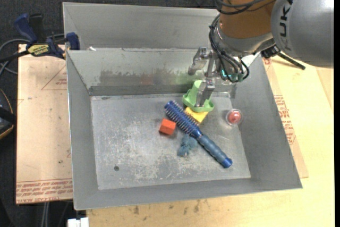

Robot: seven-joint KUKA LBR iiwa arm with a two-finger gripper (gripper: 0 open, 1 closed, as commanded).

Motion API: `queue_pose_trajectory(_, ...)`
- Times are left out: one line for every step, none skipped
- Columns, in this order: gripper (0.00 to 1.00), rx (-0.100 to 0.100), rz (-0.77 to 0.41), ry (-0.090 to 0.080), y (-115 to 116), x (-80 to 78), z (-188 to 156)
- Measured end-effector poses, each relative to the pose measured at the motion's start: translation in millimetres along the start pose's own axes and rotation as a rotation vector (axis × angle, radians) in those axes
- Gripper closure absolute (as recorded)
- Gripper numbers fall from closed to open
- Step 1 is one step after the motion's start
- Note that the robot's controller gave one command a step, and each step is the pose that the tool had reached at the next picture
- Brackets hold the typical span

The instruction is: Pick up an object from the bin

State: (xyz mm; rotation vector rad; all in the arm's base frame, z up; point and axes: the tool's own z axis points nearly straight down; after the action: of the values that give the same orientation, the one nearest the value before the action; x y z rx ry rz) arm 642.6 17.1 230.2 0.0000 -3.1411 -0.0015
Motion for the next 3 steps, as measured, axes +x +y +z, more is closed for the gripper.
queue_pose_trajectory(0.00, 0.000, 0.106, 0.005, 18, 47.9, 122)
queue_pose_trajectory(1.00, 0.000, 0.106, -0.003, 18, 45.4, 118)
queue_pose_trajectory(1.00, 0.001, 0.126, -0.008, 42, 37.9, 125)
